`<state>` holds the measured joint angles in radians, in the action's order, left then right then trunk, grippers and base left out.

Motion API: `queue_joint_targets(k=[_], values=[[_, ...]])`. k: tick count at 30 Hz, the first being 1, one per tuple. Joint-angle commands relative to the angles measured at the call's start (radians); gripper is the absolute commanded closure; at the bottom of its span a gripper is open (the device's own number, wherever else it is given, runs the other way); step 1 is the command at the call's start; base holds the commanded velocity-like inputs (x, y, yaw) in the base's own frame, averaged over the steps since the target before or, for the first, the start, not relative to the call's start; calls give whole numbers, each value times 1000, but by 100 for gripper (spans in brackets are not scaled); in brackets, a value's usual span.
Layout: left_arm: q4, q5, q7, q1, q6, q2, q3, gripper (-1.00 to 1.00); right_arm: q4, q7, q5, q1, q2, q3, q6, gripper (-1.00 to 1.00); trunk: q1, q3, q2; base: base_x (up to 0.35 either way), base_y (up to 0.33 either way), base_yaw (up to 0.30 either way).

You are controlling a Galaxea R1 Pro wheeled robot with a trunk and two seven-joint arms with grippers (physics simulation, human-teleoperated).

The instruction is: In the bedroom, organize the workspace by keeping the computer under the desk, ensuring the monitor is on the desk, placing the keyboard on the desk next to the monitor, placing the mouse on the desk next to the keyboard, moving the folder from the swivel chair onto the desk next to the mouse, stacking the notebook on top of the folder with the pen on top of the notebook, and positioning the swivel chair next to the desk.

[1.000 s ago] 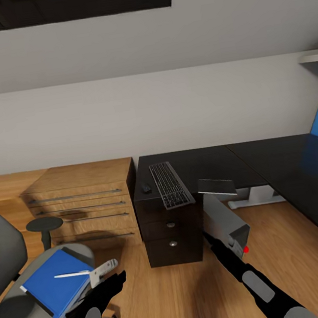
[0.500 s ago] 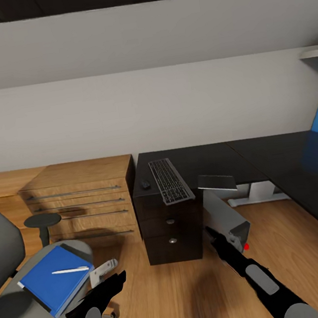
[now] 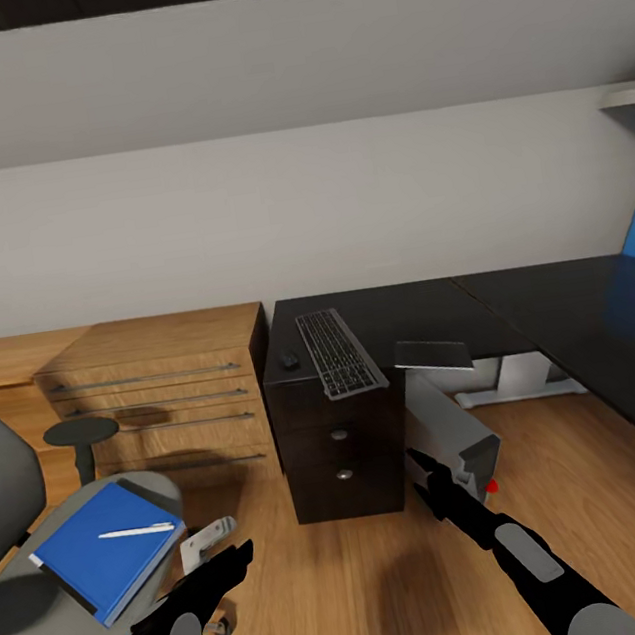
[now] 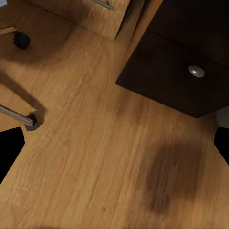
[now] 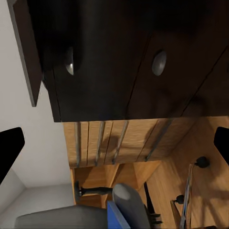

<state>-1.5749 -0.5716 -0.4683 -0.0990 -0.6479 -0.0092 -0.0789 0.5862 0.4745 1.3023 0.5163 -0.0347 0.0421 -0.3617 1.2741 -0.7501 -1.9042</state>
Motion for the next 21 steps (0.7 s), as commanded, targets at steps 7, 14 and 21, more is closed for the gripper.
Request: queue_joint_targets(k=[7,14,21], values=[[-2,-11,-7,1,-3,1,-28,-100,-1,1,11,1,-1,7,-5,-100,0,-1,-1,0,0,0],[-2,-11,-7,0,-3,1,-33,-100,-1,0,10,1,-1,8,-4,-100,0,-1,-1,129,0,0],[-2,-11,-7,-1,-4,1,-34,-100,-2,0,10,1,-1,9,-4,-100,0,-1,-1,160,0,0]])
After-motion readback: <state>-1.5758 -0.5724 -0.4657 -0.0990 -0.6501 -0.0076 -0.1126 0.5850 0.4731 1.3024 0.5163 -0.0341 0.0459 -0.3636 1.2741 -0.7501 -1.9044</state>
